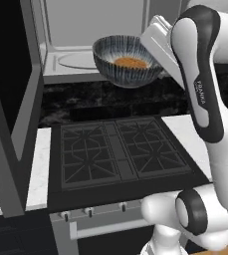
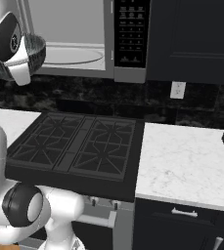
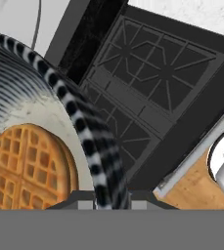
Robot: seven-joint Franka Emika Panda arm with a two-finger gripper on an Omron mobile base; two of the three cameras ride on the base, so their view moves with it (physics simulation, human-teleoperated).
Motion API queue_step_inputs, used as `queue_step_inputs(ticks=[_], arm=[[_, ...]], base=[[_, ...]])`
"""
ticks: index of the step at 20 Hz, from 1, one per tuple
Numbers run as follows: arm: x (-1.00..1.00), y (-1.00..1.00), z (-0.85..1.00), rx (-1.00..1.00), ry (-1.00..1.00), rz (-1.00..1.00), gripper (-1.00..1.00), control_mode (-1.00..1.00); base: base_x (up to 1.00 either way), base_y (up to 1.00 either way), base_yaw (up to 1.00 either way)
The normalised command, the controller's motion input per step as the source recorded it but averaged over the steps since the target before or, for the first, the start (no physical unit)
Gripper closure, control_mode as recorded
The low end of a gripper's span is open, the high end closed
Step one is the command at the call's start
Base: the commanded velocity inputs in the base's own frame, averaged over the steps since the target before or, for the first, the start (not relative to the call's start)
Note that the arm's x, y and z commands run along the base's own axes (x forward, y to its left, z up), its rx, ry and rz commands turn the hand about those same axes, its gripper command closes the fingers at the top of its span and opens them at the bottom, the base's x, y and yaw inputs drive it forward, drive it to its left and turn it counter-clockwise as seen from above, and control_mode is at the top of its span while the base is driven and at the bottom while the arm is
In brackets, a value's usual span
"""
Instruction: Open the microwave, place the bowl with waffle inside the microwave, then close the microwave door and turn it on.
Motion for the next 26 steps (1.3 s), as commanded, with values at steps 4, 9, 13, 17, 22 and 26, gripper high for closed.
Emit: queue_step_inputs(ticks=[4,9,13,17,22,26], arm=[[0.53,-0.38,-0.1,0.0,0.0,-0.2,1.0,-1.0],[0.64,0.0,-0.05,0.0,-0.06,-0.09,1.0,-1.0],[0.5,0.18,0.0,0.0,-0.08,-0.05,1.0,-1.0],[0.56,0.02,0.0,0.0,-0.01,-0.02,1.0,-1.0],[0.57,0.0,0.0,0.0,0.0,0.0,1.0,-1.0],[0.68,0.0,0.0,0.0,0.0,0.0,1.0,-1.0]], base=[[0.0,0.0,0.0],[0.0,0.0,0.0],[0.0,0.0,0.0],[0.0,0.0,0.0],[0.0,0.0,0.0],[0.0,0.0,0.0]])
